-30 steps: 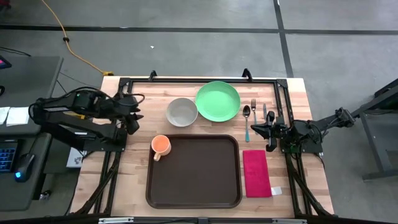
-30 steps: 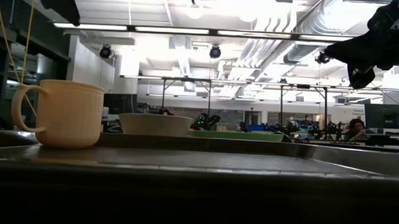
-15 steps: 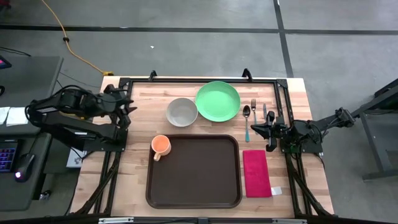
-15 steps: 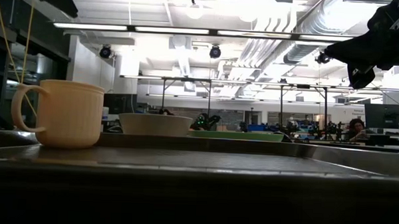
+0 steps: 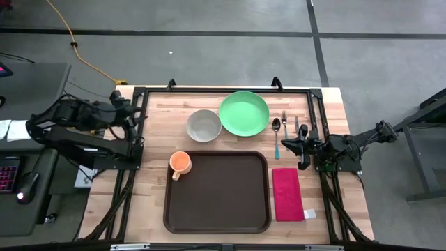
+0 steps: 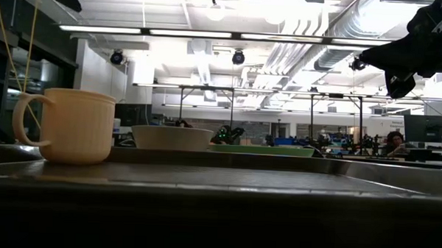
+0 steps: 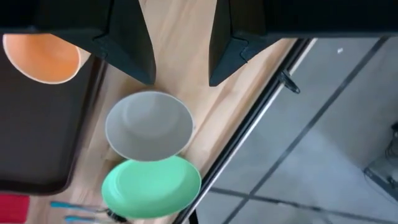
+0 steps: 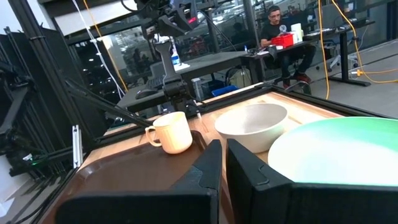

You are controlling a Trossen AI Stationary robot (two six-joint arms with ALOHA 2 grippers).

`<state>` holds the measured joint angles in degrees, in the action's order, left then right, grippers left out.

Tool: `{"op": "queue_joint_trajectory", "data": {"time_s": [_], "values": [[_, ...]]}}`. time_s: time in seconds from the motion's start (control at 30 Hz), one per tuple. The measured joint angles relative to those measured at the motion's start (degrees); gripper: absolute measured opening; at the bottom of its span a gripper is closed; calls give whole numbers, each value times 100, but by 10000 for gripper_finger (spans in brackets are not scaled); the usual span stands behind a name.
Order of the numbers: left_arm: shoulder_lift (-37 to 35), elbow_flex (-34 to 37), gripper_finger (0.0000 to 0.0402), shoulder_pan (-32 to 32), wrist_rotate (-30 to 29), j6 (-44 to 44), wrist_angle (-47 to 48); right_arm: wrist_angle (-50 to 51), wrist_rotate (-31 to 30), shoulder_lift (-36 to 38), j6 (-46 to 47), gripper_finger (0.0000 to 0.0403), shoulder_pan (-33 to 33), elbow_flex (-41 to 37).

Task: Set up tray
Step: Put the green plate to the middle of the orange cup on the serving tray

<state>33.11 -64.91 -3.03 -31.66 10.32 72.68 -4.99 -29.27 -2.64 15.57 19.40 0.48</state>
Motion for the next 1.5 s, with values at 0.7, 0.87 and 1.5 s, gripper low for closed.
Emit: {"op": "queue_joint_trajectory", "data": {"time_s": [0.7,0.87,1.5], "values": [[-1717,2012,179,0,647,-813,-1755,-2,-46,0,12,0,0,0],[-2035,2664,179,0,817,-859,-2390,-2,-51,1,224,0,-2,1],[-2244,3866,179,0,1146,-1160,-3717,-2,-57,1,238,0,0,1]]}}
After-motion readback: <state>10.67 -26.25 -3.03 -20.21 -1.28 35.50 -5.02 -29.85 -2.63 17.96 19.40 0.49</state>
